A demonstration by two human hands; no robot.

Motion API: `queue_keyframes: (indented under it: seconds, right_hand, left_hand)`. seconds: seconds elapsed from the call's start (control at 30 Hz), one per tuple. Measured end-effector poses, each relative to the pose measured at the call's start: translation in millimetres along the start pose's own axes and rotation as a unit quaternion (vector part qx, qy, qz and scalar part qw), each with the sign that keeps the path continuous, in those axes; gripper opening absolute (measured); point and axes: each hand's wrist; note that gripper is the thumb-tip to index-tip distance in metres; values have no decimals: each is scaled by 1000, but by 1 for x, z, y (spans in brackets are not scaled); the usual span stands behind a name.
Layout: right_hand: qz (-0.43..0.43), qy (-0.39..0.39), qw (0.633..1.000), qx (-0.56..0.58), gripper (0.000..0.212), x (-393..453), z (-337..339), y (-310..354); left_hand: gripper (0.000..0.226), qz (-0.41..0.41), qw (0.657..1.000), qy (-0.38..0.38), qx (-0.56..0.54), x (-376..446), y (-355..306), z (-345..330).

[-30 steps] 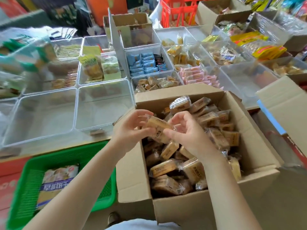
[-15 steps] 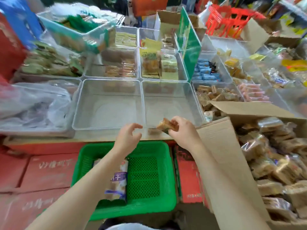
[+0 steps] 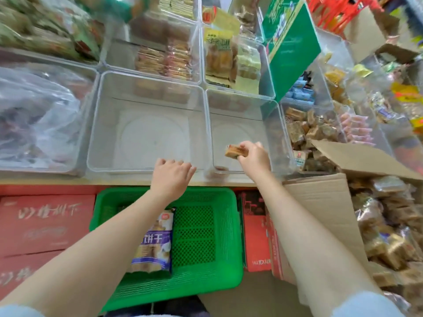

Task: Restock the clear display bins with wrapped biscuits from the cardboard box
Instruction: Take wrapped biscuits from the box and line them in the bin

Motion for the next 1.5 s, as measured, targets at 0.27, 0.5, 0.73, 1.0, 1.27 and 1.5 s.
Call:
queue_keyframes:
  seconds: [0.27,0.5,0.73,1.0,1.27,1.5]
  right_hand:
    - [26,173,983,-57,30,33,-50,32]
    - [5,228,965,-130,31,46,-57,35]
    - [5,238,959,-156,50,33,-47,45]
    - [29,72,986,151,21,-80,51,-17]
    - [-22,-121,974,189,16,-135,152,-177]
    - [-140,-90,984,67,41,-101,190,-335]
  left_hand:
    - [48,-1,999,-27,29,-4,0,-6]
    - [48,12,1000,13,21,-3,-4,1]
    - [47,4,999,28,14,-6,-5,4]
    - [36,22,992,13,-127,-4,-39,35]
    - [17,-181,949,-18,-259,6,-237,77]
    - [24,-282,937,-60,-196,42,-381,49]
Point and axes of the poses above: each hand's wrist, its own x-axis towards the middle knuckle, its own z-axis out of the back of the hand, y = z × x, and after that the axes turned 14 degrees about -z, right-handed
